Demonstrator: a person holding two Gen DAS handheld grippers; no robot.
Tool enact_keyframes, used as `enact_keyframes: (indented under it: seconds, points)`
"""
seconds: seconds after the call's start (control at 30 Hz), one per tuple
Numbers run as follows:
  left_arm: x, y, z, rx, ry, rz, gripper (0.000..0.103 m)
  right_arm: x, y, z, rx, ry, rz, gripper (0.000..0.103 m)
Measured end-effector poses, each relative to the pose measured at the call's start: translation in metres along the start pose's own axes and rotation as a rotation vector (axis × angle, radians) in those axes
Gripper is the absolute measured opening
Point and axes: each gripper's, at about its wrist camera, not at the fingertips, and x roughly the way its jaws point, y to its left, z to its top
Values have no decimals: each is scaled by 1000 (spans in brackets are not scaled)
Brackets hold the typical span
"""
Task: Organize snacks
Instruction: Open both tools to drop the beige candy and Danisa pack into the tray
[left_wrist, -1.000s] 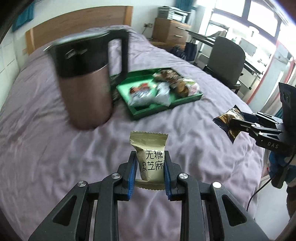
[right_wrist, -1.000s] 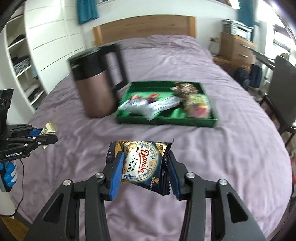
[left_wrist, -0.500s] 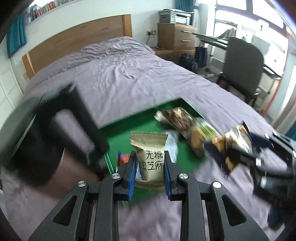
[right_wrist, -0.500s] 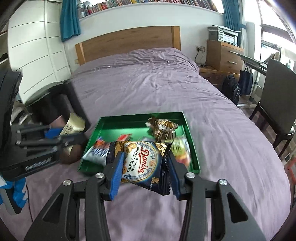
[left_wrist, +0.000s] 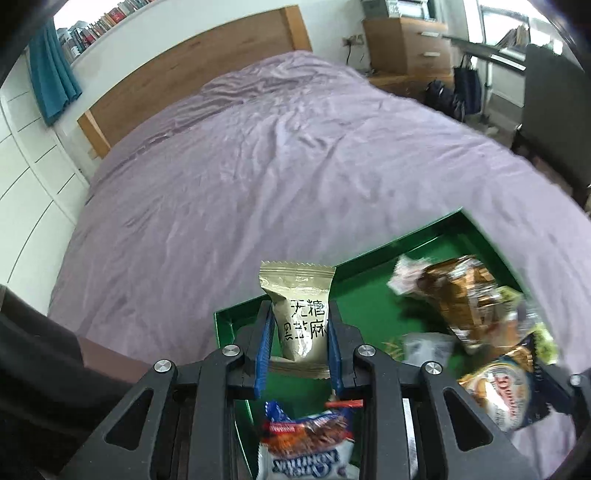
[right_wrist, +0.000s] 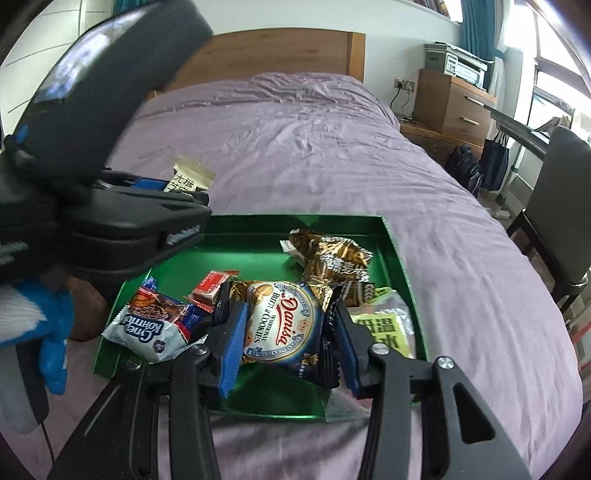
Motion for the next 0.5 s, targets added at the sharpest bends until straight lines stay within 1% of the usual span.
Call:
enact_keyframes:
  seconds: [0.17, 0.4, 0.5]
  points:
    - [22, -6, -9, -2, 40, 30, 22, 22, 5, 1, -47, 31, -59, 0]
    - [49, -13, -13, -20, 97, 5, 23, 36, 6, 3, -85, 41, -85, 0]
    - [56, -15, -15, -26, 109, 0, 24, 40, 5, 3, -95, 49, -95, 0]
